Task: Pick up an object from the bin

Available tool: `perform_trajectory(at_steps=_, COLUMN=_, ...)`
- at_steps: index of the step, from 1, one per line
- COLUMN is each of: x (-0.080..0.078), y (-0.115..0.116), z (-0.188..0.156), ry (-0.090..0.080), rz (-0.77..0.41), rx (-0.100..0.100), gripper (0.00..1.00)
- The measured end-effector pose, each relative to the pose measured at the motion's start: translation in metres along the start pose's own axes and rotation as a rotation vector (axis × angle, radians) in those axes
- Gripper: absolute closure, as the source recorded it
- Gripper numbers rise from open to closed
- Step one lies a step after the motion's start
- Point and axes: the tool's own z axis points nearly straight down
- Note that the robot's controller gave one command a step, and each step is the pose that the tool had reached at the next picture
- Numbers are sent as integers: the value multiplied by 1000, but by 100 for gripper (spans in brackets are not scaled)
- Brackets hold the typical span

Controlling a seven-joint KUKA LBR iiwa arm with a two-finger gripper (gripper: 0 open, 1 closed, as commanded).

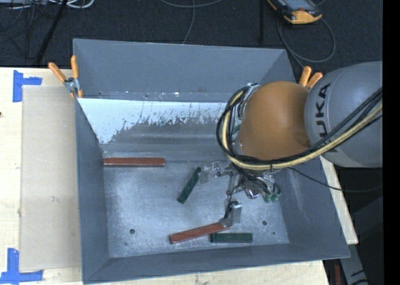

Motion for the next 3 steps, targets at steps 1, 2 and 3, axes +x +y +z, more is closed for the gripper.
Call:
perform_trajectory(at_steps=1, x=50, y=-19, z=88, ry=-34, rz=-154, rx=13, gripper=0)
perform_trajectory(at_steps=2, x=55, y=-17, z=88, ry=-10, rz=-156, rx=8, gripper=100)
perform_trajectory(at_steps=3, x=39, y=-14, z=86, ry=-15, rz=-725, rx=12, gripper=100)
